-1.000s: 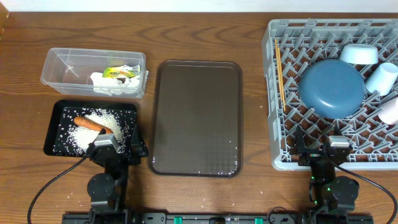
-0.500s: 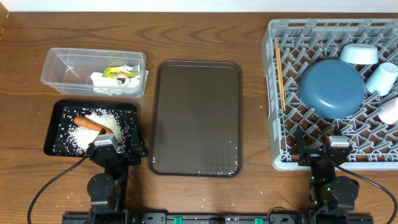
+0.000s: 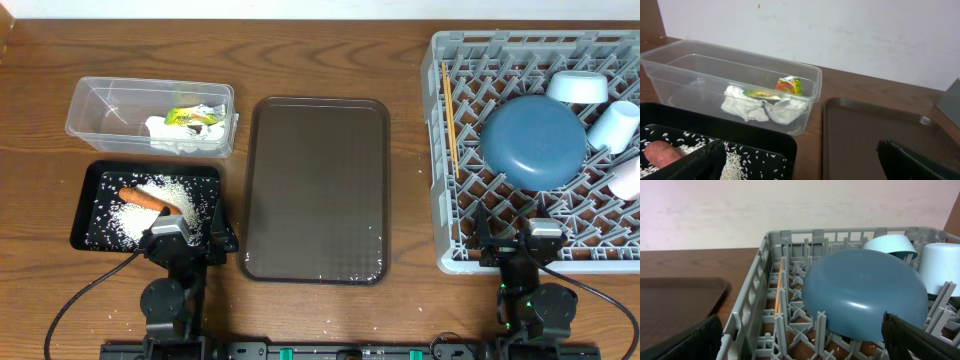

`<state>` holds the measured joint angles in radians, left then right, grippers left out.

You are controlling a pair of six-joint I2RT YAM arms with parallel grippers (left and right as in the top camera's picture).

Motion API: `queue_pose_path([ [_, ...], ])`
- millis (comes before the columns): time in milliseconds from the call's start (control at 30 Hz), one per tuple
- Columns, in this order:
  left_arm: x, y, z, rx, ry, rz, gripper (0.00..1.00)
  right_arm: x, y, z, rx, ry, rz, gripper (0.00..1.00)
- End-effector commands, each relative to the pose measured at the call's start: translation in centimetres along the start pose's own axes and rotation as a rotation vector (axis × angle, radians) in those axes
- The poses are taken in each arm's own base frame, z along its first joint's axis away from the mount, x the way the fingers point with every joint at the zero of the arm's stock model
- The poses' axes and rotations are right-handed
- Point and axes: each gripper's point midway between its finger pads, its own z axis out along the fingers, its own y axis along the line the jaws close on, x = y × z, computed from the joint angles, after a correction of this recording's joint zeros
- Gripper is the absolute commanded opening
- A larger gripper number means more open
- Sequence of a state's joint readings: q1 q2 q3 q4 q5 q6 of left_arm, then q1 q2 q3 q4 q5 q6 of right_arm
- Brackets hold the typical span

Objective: Sort waste into correct bins and load items into the dishwasher rack

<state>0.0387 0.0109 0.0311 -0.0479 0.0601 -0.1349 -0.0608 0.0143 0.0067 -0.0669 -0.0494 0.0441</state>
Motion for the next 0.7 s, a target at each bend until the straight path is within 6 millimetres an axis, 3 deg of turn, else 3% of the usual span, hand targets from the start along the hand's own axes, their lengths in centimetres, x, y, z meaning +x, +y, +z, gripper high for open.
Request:
queue_pose_path([
  [0,1.53,0.43,0.18,-0.012,0.036,-0.005,0.99,-0.03,-0.08,-0.05,0.003,-0.003,0.003,0.99],
  [667,1.53,0.44,0.18,-0.013,0.036,-0.005,0.99,-0.03,-0.08,-0.05,0.003,-0.003,0.003,0.99],
])
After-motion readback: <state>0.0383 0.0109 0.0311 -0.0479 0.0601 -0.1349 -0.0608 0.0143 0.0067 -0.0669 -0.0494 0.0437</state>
